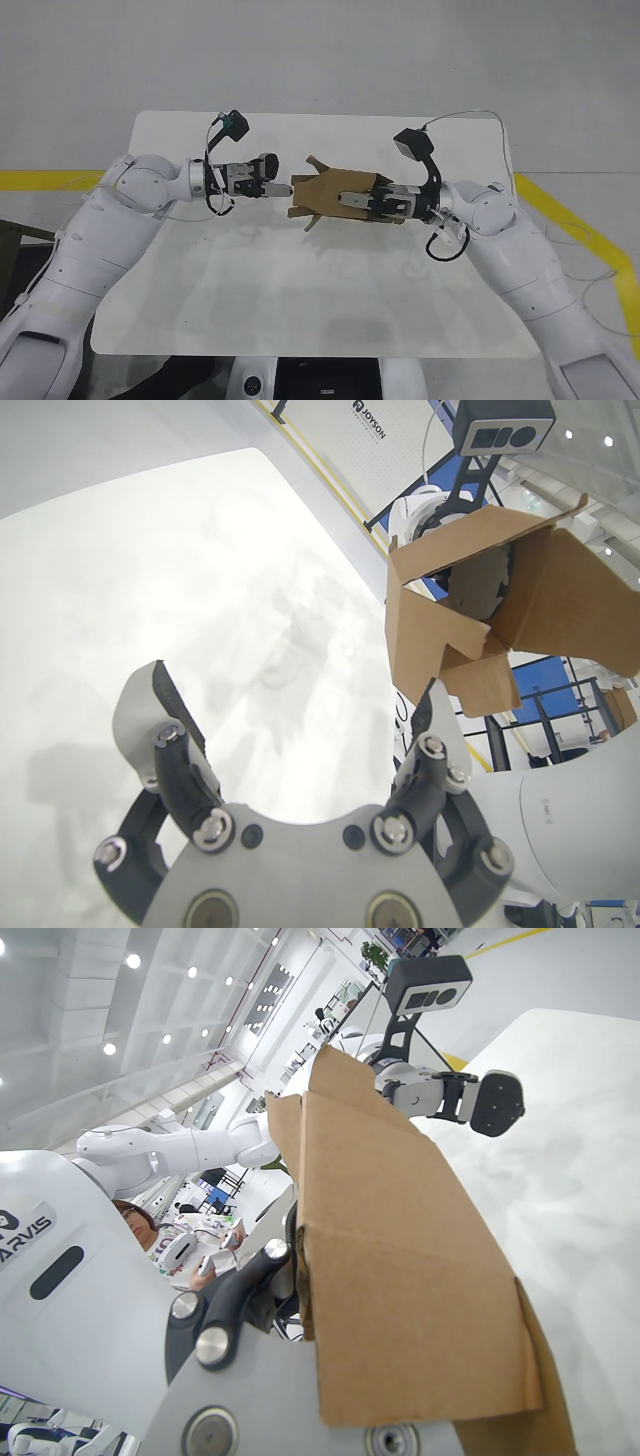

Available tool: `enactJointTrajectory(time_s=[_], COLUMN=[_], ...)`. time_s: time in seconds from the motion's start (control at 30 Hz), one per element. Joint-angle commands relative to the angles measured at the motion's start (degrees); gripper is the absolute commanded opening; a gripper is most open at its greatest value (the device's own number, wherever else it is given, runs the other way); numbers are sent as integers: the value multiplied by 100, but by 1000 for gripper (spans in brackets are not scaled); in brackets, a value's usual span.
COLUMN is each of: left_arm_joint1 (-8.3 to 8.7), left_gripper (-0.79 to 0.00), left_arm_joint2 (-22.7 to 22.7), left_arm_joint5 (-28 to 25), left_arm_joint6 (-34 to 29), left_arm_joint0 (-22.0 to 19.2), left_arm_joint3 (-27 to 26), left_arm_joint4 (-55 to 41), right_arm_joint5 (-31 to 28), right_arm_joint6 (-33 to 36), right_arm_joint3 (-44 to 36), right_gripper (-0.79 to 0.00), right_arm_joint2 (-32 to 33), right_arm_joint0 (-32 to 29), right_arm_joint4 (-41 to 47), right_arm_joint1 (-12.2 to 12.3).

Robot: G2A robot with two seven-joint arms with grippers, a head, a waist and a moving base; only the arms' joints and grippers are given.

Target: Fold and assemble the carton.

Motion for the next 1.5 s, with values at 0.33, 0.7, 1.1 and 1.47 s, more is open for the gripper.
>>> enactJointTrajectory(time_s=[0.33, 0.7, 1.1, 1.47], left_arm_joint1=[-72, -129, -189, -239], left_gripper=[0, 0, 0, 0], left_arm_joint2=[56, 69, 77, 61], left_arm_joint5=[-81, -106, -121, -121], left_arm_joint6=[-335, -448, -509, -604], left_arm_joint0=[-68, -130, -152, -178], left_arm_joint3=[-11, -7, 76, 177], left_arm_joint4=[-429, -516, -633, -854], right_arm_joint5=[-41, -52, -46, -38], right_arm_joint6=[-50, 83, 89, 97], right_arm_joint3=[61, 40, 34, 33], right_gripper=[-785, -785, -785, -785], right_arm_joint2=[-212, -395, -464, -478], right_arm_joint0=[111, 186, 220, 217], right_arm_joint4=[-36, 26, -14, -6], right_arm_joint1=[-110, -192, -234, -239])
